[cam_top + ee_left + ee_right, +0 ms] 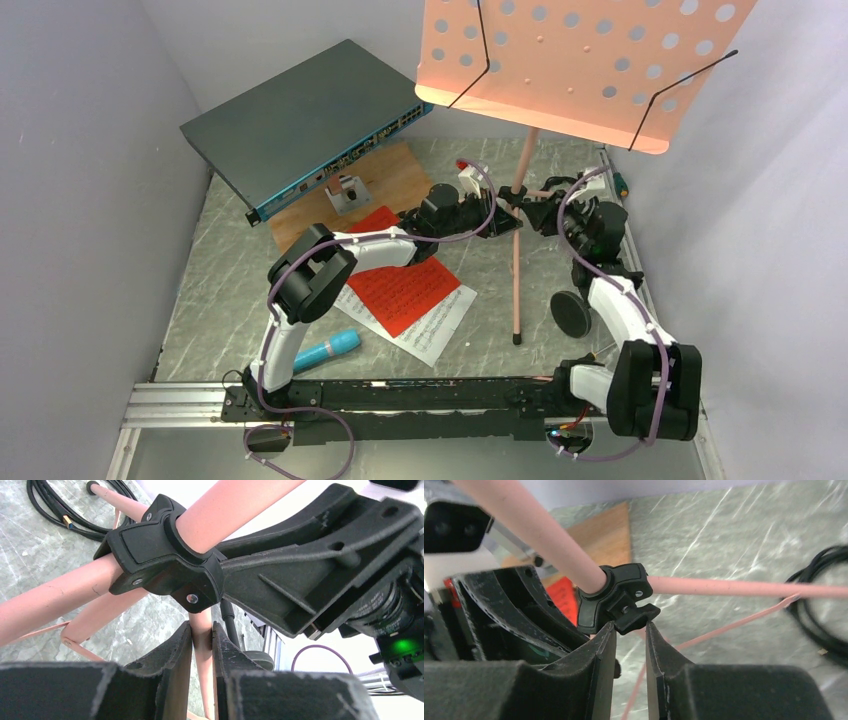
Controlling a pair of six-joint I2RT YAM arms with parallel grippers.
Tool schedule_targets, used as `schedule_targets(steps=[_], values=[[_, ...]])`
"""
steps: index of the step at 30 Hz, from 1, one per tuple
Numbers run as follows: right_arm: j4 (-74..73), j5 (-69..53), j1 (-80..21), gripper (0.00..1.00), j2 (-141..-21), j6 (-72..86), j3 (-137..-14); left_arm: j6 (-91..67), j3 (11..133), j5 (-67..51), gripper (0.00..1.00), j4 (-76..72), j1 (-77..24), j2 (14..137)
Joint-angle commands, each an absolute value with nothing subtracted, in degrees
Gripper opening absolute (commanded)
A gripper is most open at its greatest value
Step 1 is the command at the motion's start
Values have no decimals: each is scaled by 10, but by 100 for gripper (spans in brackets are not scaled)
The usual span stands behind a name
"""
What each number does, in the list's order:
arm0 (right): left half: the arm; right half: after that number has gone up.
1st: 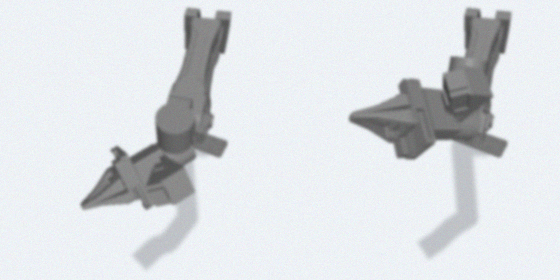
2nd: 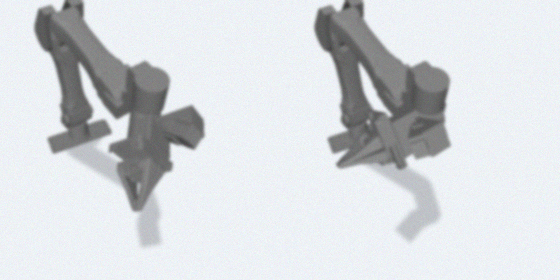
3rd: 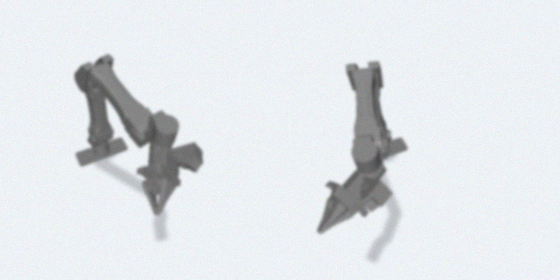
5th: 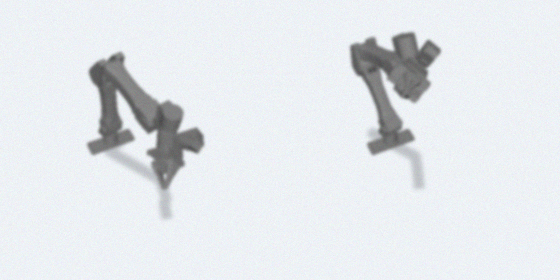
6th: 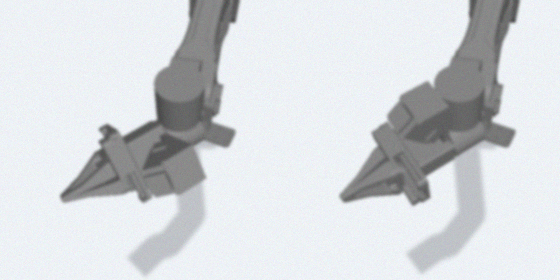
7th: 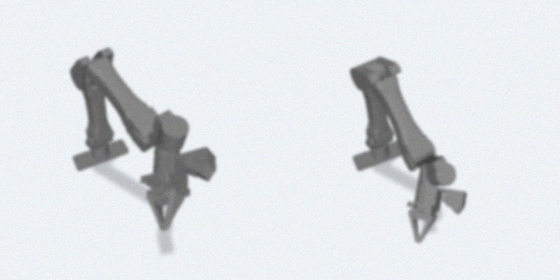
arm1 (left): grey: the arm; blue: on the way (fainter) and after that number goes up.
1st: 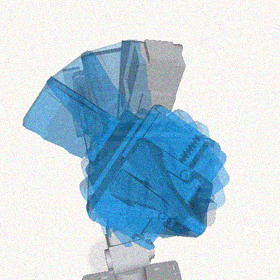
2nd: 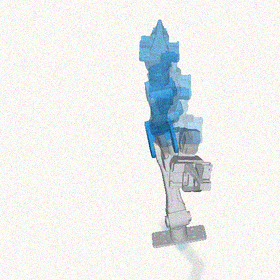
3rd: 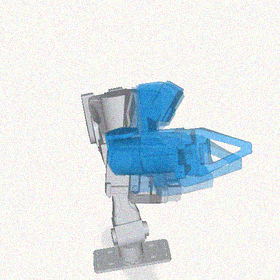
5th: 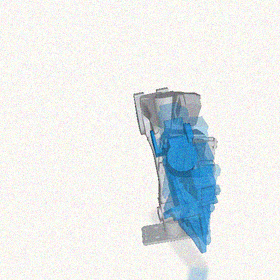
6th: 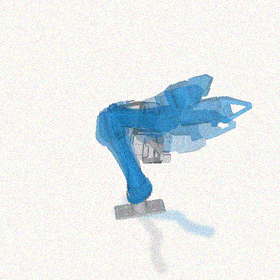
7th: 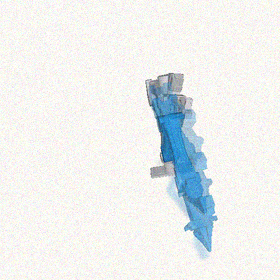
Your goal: Set up the instrument practice props
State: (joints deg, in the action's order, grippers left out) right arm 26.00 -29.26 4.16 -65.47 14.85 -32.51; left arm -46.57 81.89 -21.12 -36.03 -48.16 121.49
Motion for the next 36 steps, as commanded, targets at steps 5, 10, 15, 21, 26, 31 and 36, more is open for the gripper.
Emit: schedule_targets(steps=[5,10,15,21,26,31,36], values=[[94,-263,153,0,-751,482,-453,-408,772,-207,0,-162,-474,1269],[72,-375,188,0,-847,631,-475,-406,773,-208,0,-158,-474,1269],[118,-430,191,0,-892,669,-472,-398,778,-203,0,-148,-474,1264],[-15,-396,189,19,-839,501,-515,-400,795,-218,0,-125,-473,1264],[-57,-357,187,64,-737,381,-498,-413,832,-266,3,-93,-465,1277],[-89,-330,174,77,-677,325,-498,-434,824,-286,21,-112,-457,1268],[-99,-305,135,77,-639,292,-492,-437,822,-300,44,-115,-455,1247]])
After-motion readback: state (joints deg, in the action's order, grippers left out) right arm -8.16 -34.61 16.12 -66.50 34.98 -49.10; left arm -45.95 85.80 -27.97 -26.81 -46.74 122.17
